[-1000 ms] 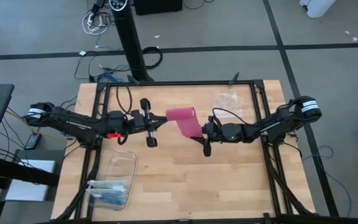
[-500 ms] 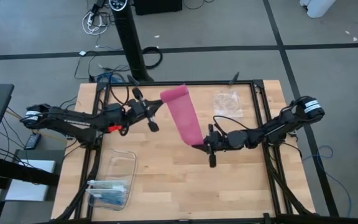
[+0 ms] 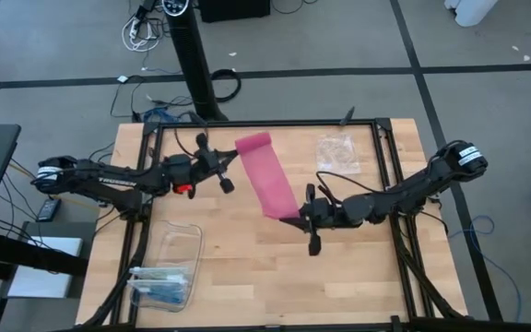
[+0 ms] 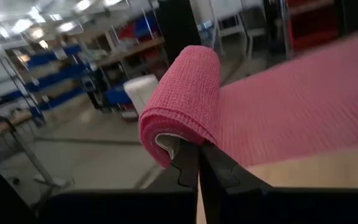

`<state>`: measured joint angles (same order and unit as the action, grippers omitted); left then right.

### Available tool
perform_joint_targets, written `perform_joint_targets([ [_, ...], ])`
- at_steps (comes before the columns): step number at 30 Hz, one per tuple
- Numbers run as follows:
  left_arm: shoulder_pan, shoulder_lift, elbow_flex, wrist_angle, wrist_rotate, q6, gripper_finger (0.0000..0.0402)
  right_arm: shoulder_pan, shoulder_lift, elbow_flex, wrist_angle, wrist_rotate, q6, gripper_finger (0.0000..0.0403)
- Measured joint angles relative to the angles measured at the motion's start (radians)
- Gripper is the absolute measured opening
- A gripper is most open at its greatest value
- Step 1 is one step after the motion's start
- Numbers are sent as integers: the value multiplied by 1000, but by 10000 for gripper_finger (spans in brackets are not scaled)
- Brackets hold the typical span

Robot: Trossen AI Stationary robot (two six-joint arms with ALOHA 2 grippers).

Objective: Roll bandage
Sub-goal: Roll the pink bandage

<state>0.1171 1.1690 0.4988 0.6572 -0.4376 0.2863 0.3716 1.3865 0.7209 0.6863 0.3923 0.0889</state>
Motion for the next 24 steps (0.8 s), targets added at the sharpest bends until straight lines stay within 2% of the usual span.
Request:
perform_joint_targets([
  [5,-63,70,0,-37,1,-3,2,-54,0,180,-182,30,-94,0],
  [12,-138,166,0,18,-19,20,2,-156,0,387,-425,35,-177,0],
  [18,-213,181,11,31,-19,43,2,-245,0,457,-527,32,-206,0],
  [24,-294,181,59,27,-28,100,2,-314,2,459,-567,0,-184,0],
])
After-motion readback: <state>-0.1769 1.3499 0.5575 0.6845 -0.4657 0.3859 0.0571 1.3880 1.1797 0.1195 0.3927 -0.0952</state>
